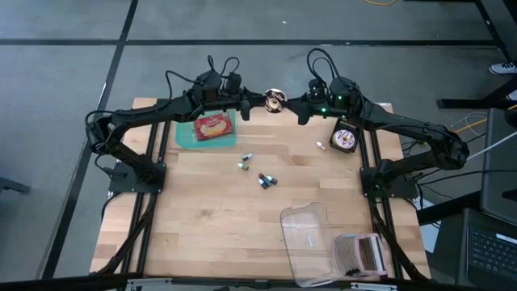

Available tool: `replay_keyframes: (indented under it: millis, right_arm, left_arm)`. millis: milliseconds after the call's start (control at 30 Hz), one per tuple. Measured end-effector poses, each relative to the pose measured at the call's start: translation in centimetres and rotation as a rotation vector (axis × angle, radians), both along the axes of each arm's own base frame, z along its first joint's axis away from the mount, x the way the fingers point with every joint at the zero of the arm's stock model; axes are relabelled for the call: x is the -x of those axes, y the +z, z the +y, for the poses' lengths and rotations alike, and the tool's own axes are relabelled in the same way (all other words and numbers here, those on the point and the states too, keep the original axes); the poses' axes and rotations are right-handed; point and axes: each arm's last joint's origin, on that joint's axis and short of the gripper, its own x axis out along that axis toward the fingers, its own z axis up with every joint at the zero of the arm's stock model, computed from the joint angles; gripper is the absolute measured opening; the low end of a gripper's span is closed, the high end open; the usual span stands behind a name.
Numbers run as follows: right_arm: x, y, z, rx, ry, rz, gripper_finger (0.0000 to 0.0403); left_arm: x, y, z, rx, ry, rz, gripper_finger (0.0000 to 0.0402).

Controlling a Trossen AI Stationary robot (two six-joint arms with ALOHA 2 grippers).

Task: Pick & Place Food Item
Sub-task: Put the black donut into the black bin

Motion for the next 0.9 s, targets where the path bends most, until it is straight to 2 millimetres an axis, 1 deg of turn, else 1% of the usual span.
replay_keyframes:
  millis: [133,200,267,333,500,600,700,833,900]
  right_arm:
    - [0.0,0.0,0.0,0.002,0.010,0.000,0.0019]
    - [0.1,0.0,-0.1,0.002,0.018,0.000,0.0010]
    - [0.2,0.0,-0.3,0.001,0.011,-0.002,0.0010]
    - [0.4,0.0,-0.8,-0.008,-0.009,-0.004,0.0010]
    - [1.4,0.1,-2.5,-0.021,-0.083,-0.010,0.0007]
    - [2.4,0.3,-3.7,-0.002,-0.139,-0.012,0.0007]
    - [3.9,0.5,-5.1,0.004,-0.207,-0.001,0.0006]
    - [6.6,0.1,-6.5,-0.052,-0.331,0.085,0.0005]
    - [8.0,-0.4,-6.5,-0.115,-0.404,0.162,0.0005]
  left_arm:
    - [0.0,0.0,0.0,-0.002,-0.010,0.000,0.0006]
    - [0.0,0.1,-0.1,-0.024,-0.032,-0.005,0.0008]
    - [-0.1,0.3,-0.2,-0.052,-0.067,-0.020,0.0018]
    - [-0.1,0.3,-0.2,-0.068,-0.075,-0.018,0.0040]
    - [0.4,0.8,-0.1,-0.121,-0.058,-0.019,0.0117]
    - [0.9,1.4,-0.1,-0.141,-0.041,-0.031,0.0159]
    - [1.6,2.0,0.0,-0.150,-0.007,-0.041,0.0188]
    - [2.5,2.5,0.4,-0.163,0.016,-0.037,0.0200]
    - [2.8,2.5,0.5,-0.165,0.024,-0.020,0.0200]
